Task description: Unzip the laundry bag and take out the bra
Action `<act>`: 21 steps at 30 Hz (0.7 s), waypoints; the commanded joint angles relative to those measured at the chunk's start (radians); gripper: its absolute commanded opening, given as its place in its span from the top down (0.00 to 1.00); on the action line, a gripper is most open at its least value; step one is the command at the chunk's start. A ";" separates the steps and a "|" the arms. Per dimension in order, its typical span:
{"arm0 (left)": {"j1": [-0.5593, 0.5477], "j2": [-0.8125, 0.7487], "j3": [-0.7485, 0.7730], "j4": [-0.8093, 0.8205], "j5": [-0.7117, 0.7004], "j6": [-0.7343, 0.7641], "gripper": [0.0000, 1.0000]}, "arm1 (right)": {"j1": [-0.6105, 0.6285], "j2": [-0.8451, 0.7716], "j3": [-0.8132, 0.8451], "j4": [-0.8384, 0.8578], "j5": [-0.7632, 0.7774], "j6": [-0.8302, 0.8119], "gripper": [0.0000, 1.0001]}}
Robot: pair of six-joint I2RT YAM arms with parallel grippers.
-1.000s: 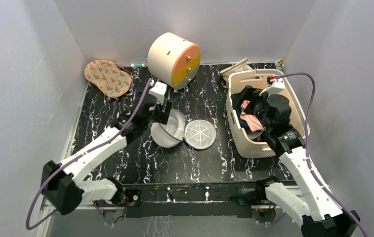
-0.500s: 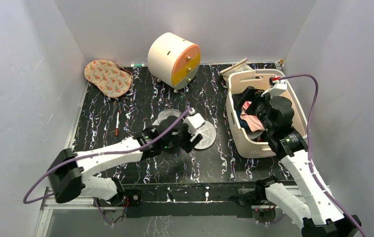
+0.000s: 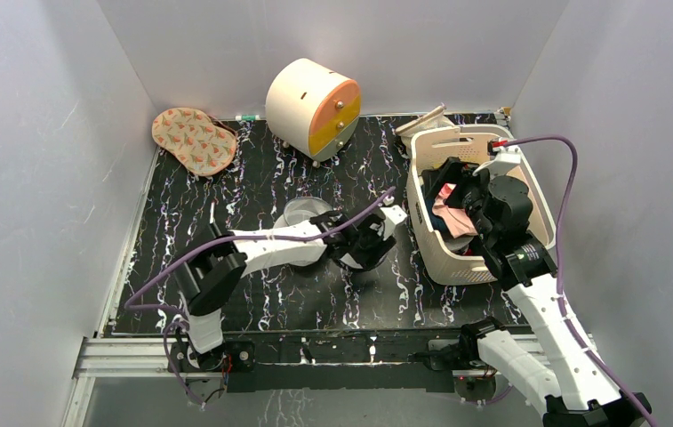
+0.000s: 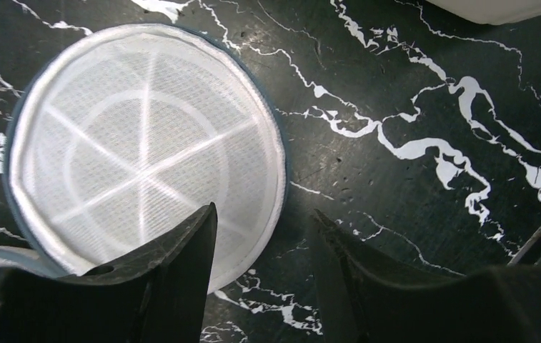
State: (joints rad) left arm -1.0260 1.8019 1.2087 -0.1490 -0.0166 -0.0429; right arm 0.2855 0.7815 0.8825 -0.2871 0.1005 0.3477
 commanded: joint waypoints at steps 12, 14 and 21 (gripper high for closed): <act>-0.046 0.221 0.204 -0.118 -0.099 -0.042 0.56 | -0.002 -0.018 0.013 0.011 0.027 -0.049 0.14; -0.050 0.224 0.194 -0.108 -0.126 -0.035 0.55 | -0.002 -0.021 0.008 0.013 0.034 -0.050 0.13; -0.061 0.262 0.188 -0.126 -0.202 -0.043 0.58 | -0.002 0.001 0.009 0.023 0.009 -0.043 0.13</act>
State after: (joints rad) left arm -1.0782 2.0373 1.3945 -0.2173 -0.1509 -0.0822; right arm 0.2855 0.7807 0.8822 -0.2890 0.1131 0.3157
